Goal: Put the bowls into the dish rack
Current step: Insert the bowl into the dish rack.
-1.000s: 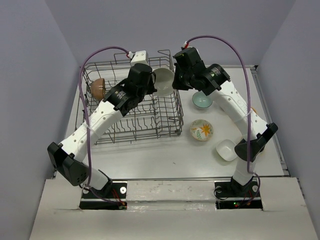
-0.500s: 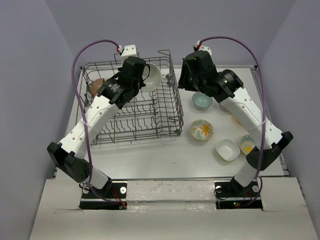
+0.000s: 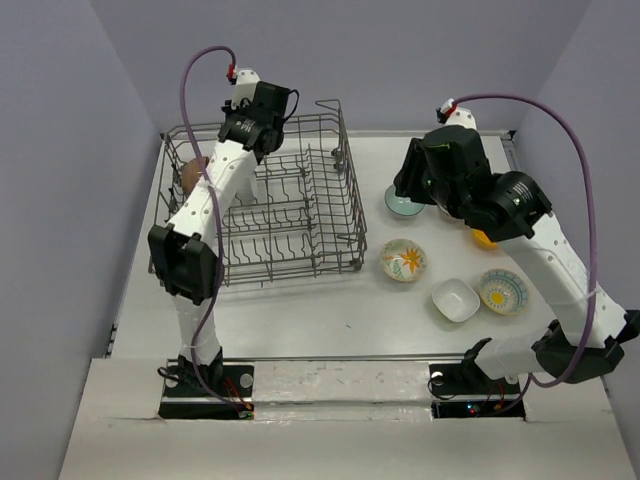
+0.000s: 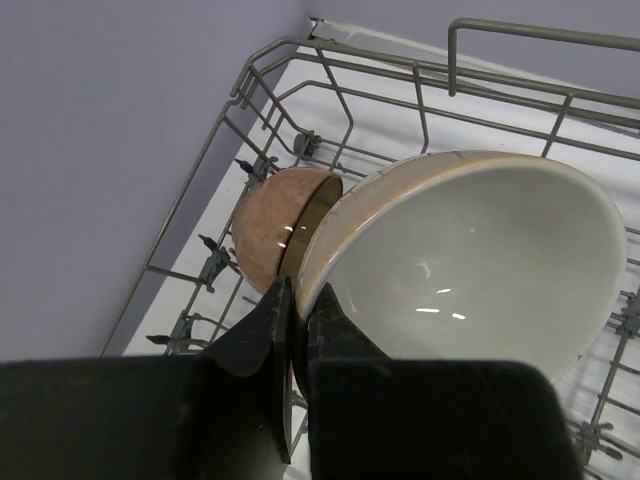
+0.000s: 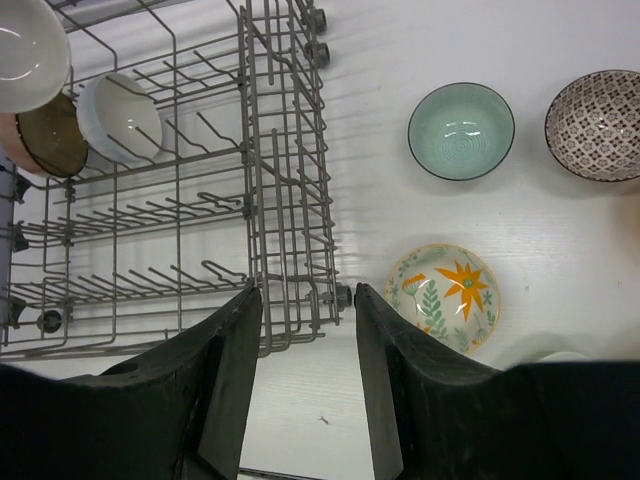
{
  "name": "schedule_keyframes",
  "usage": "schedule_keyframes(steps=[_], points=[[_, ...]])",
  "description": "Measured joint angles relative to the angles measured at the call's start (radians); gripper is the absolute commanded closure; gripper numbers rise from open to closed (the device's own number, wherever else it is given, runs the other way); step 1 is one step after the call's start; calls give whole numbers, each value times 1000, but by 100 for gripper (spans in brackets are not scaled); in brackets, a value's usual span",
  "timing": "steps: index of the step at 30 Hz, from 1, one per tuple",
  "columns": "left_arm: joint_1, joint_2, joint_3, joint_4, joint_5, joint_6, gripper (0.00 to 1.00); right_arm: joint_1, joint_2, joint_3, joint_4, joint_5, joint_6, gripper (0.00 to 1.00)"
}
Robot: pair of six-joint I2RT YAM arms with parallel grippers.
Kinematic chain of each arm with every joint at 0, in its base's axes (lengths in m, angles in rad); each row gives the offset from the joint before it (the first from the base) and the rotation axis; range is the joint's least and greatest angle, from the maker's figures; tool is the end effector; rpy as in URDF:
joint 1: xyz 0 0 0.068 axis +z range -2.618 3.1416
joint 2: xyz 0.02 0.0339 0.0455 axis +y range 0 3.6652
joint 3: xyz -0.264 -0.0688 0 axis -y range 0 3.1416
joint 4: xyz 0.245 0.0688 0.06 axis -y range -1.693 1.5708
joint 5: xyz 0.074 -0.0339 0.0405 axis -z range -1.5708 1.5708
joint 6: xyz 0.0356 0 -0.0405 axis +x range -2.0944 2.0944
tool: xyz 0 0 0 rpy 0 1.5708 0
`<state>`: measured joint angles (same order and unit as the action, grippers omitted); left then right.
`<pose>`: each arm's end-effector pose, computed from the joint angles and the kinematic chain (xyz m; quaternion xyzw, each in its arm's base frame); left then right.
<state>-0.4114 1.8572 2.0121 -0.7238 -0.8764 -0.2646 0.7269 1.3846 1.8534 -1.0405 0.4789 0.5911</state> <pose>0.3857 -0.1385 0.4117 -0.1450 0.8071 0.2069 0.5337 0.1987 0.1548 0.4800 0.0555 0.8585 0.1204 0.4954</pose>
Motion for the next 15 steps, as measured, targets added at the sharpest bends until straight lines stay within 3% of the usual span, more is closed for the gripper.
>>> schedule_keyframes(steps=[8, 15], points=[[1, 309, 345, -82, -139, 80, 100, 0, -116, -75, -45, 16, 0, 53], [-2, 386, 375, -140, -247, 111, 100, 0, -167, -169, -51, 2, 3, 53]])
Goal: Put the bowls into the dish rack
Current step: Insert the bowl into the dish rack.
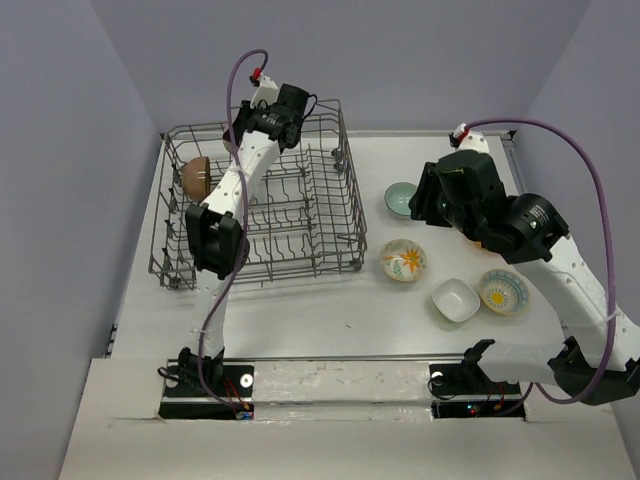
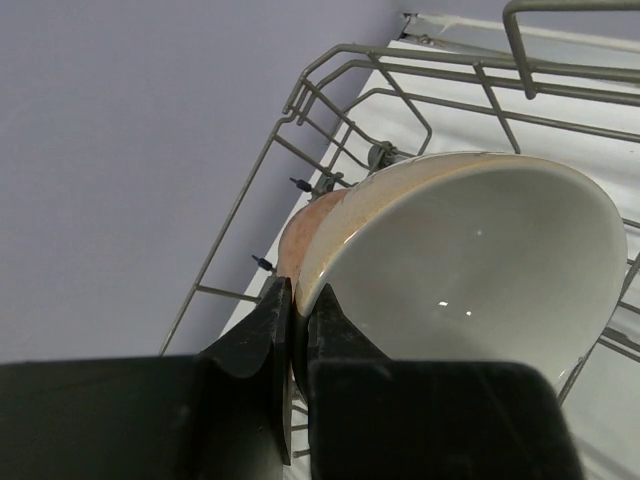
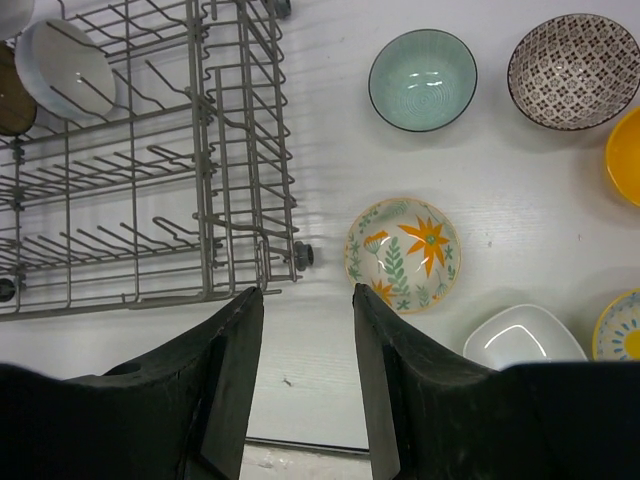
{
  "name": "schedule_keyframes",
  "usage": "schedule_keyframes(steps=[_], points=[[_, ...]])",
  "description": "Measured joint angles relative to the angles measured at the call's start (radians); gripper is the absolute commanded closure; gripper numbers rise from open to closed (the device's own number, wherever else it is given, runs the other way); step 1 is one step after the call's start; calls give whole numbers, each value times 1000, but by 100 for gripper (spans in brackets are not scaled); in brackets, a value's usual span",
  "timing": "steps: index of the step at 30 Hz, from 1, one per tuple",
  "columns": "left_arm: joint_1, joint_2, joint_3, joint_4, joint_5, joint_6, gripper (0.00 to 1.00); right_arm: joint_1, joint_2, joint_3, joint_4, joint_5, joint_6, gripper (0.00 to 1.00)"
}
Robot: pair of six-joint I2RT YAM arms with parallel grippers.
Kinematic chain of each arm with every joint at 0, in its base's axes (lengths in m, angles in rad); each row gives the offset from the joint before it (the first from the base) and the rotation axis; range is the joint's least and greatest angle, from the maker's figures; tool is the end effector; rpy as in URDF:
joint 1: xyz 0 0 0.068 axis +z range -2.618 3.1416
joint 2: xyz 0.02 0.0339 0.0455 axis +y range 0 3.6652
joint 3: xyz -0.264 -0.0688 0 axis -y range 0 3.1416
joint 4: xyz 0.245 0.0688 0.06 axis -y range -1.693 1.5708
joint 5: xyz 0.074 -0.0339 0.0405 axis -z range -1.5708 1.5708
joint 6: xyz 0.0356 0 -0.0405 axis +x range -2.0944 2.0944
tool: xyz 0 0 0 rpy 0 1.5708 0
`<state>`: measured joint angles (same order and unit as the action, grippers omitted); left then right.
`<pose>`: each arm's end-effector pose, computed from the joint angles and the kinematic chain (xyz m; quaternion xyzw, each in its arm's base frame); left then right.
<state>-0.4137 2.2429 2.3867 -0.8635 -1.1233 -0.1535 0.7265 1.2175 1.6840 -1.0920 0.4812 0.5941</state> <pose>0.4574 -0.1658 0.3556 -0.1180 0.7929 0.3679 0.4712 0.1650 0.1246 0.4632 0.0510 0.8700 0.1036 0.4793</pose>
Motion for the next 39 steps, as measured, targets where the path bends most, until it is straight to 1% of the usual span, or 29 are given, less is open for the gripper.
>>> schedule_keyframes(steps=[4, 12, 16, 18, 19, 21, 22, 23, 24, 25, 28, 32, 34, 39], points=[[-17, 23, 0, -24, -60, 0, 100, 0, -21, -49, 0, -11, 0, 53], [-97, 103, 19, -21, -180, 35, 100, 0, -72, -89, 7, -41, 0, 53], [-126, 154, 19, 21, -226, 103, 100, 0, -99, -121, 7, -64, -1, 53], [-138, 168, 6, 95, -240, 200, 100, 0, -111, -134, 7, -77, -2, 53], [-142, 168, -5, 121, -241, 224, 100, 0, -117, -140, 8, -82, -3, 53], [-148, 132, -135, 370, -265, 435, 100, 0, -124, -150, 7, -89, -4, 53], [-150, 97, -260, 636, -277, 653, 100, 0, -130, -156, 8, -92, -5, 53], [-152, 84, -339, 853, -286, 793, 100, 0, -133, -161, 8, -94, -6, 53], [-154, 84, -390, 1095, -302, 1003, 100, 0, -138, -165, 6, -96, -8, 52], [-154, 84, -421, 1279, -304, 1155, 100, 0, -144, -169, 7, -97, -11, 52], [-162, 83, -431, 1564, -327, 1407, 100, 0, -159, -180, 7, -101, -15, 52], [-163, 72, -430, 1749, -357, 1569, 100, 0, -171, -192, 8, -109, -18, 52], [-163, 70, -430, 1791, -369, 1614, 100, 0, -172, -196, 8, -114, -20, 52], [-163, 66, -447, 1846, -380, 1666, 100, 0, -170, -204, 16, -130, -23, 52]])
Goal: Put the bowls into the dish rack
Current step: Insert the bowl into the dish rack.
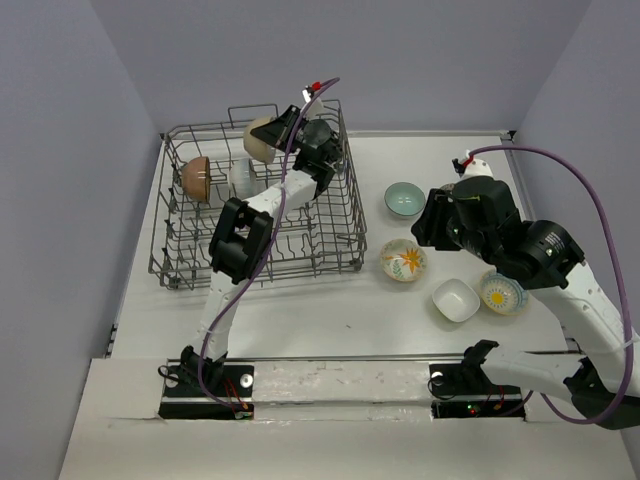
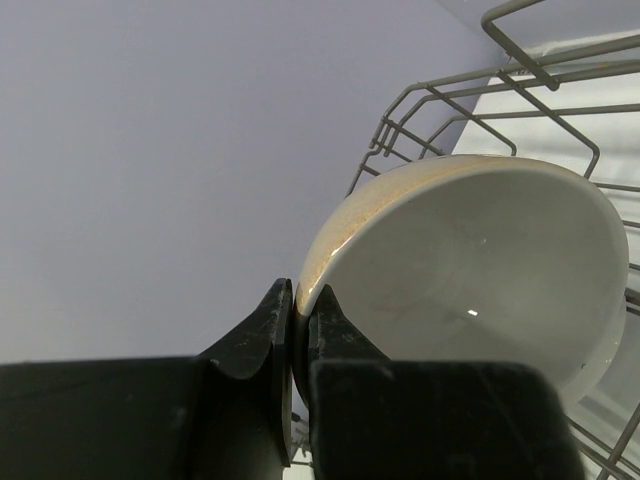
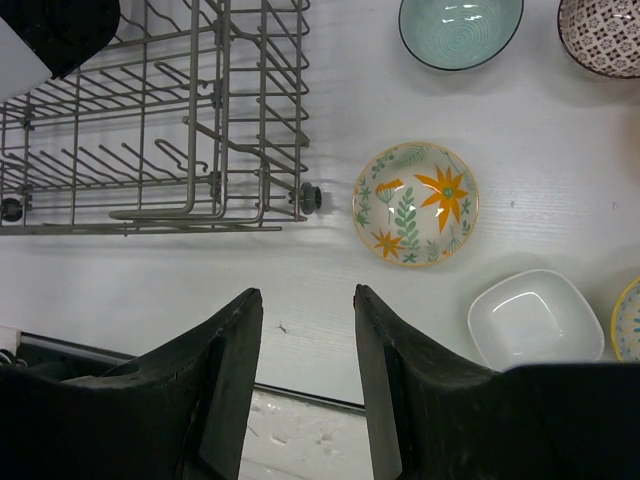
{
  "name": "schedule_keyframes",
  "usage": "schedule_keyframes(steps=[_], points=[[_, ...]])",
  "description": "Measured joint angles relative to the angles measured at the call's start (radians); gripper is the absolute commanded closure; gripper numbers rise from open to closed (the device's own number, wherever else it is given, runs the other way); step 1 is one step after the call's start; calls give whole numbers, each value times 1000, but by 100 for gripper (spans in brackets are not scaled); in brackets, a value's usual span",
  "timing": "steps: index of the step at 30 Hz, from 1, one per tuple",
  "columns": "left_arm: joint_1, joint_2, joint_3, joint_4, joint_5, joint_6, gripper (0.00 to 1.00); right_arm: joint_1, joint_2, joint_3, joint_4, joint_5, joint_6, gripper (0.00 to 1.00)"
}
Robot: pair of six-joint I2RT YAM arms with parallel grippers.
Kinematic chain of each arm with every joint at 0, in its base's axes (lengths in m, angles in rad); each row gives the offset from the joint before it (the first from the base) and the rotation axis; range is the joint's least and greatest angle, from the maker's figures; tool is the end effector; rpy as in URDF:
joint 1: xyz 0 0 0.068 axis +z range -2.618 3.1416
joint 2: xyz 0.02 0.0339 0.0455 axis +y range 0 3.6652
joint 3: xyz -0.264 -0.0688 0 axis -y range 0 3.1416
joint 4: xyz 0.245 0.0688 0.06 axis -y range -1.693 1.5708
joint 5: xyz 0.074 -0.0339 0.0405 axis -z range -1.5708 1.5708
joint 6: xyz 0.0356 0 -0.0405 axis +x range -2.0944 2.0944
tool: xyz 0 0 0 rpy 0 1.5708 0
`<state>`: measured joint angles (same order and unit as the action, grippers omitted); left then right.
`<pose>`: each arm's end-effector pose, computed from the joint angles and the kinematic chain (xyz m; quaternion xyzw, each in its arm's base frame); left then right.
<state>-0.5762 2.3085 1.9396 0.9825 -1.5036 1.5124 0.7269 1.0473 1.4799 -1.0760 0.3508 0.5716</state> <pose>0.4472 -0.2482 0.3205 -0.0138 0.6932 0.5732 0.4367 0.1361 0.1047 0.4349 0.0095 0.8841 0.1419 0.4452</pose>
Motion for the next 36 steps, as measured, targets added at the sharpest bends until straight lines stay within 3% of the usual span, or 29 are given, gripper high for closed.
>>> schedule_keyframes(steps=[23, 31, 33, 36], points=[[7, -17, -68, 267, -25, 289, 100, 0, 37, 4, 37, -130, -8, 53], [13, -67, -68, 264, -25, 269, 100, 0, 45, 66, 35, -130, -18, 53], [11, -112, -65, 157, -24, 179, 100, 0, 47, 81, 29, -130, -19, 53], [-4, -179, 69, -347, 24, -200, 100, 0, 51, 103, 23, -124, -23, 53]])
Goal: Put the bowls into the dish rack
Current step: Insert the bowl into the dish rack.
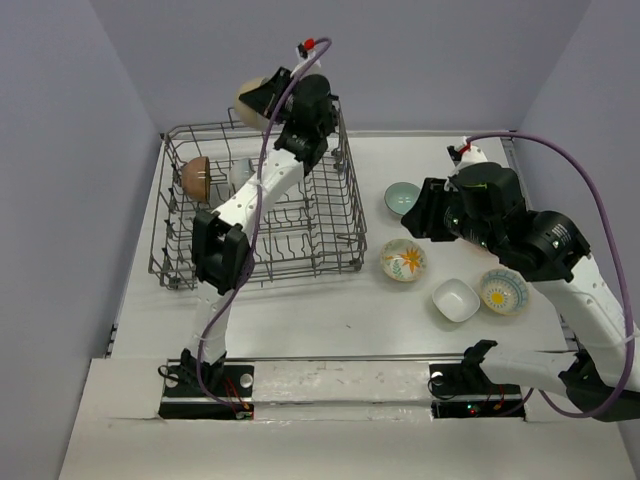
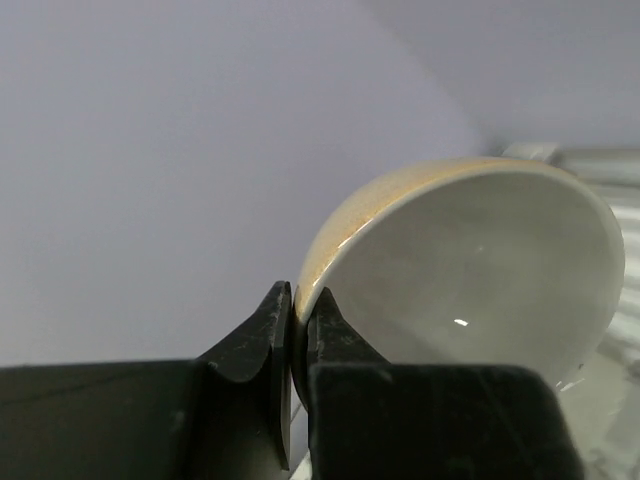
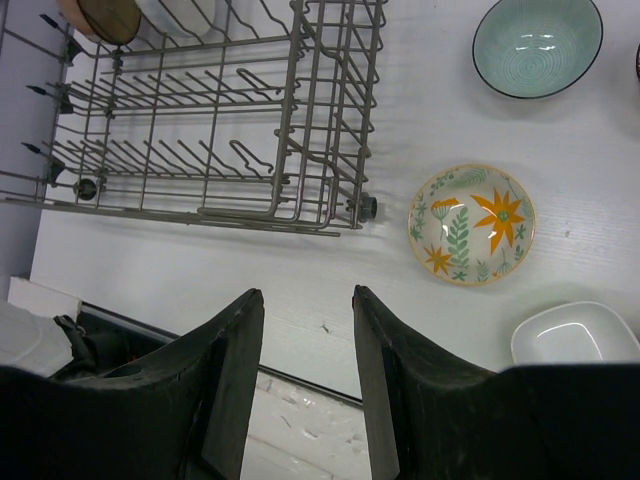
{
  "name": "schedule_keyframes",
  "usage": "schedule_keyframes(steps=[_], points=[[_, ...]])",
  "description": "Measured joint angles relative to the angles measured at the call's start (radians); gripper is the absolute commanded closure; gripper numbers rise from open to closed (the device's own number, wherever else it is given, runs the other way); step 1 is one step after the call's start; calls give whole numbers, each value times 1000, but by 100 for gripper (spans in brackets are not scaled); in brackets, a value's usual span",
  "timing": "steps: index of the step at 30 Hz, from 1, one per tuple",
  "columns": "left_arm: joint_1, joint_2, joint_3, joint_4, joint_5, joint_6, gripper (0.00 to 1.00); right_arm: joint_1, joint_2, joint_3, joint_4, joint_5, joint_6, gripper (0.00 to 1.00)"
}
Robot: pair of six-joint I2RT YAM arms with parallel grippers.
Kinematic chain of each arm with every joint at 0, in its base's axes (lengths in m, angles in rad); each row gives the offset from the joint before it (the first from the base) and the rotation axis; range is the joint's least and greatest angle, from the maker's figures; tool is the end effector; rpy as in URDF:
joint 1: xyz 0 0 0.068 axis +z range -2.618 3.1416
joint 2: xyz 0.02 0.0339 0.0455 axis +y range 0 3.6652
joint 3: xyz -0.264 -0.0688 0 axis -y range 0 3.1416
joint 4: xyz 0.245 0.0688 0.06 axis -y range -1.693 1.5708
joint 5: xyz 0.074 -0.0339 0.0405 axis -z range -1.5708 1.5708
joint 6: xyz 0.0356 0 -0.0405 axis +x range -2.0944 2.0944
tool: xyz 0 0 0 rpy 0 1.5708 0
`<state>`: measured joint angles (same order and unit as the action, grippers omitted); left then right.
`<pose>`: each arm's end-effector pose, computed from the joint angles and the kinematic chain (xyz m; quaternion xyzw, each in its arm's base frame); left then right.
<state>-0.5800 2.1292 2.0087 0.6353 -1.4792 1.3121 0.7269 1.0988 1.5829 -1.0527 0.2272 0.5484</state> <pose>0.4189 -0.2321 0.4056 -0.0386 0.6899 0.5455 0.4743 0.1402 0.1139 0.4572 -0.0234 0.8728 0.2043 0.4427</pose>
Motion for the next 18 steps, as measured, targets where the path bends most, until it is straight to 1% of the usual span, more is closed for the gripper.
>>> schedule_keyframes(steps=[1, 2, 3, 6, 8, 9, 10, 13, 14, 16, 18], points=[[-6, -1, 109, -202, 48, -169, 100, 0, 3, 8, -2, 3, -2, 53], [-11, -7, 168, -302, 93, -250, 100, 0, 4, 13, -4, 6, -3, 53], [-15, -25, 225, -434, 154, -387, 100, 0, 5, 18, -8, 11, -3, 53], [-17, -85, 364, -817, 315, -739, 100, 0, 7, 20, -15, 15, -4, 53], [6, -105, 438, -1010, 439, -971, 100, 0, 10, 20, -18, 17, -4, 53], [20, -116, 439, -1067, 478, -1055, 100, 0, 11, 20, -18, 17, -4, 54], [45, -134, 427, -1142, 525, -1161, 100, 0, 12, 20, -18, 19, -4, 53], [105, -203, 232, -1240, 634, -1374, 100, 0, 17, 20, -18, 23, -4, 53], [128, -223, 127, -1261, 661, -1433, 100, 0, 19, 20, -18, 24, -4, 54], [144, -234, -13, -1276, 704, -1523, 100, 0, 26, 20, -18, 26, -4, 54], [141, -234, -116, -1292, 742, -1592, 100, 0, 36, 20, -18, 26, -4, 55]])
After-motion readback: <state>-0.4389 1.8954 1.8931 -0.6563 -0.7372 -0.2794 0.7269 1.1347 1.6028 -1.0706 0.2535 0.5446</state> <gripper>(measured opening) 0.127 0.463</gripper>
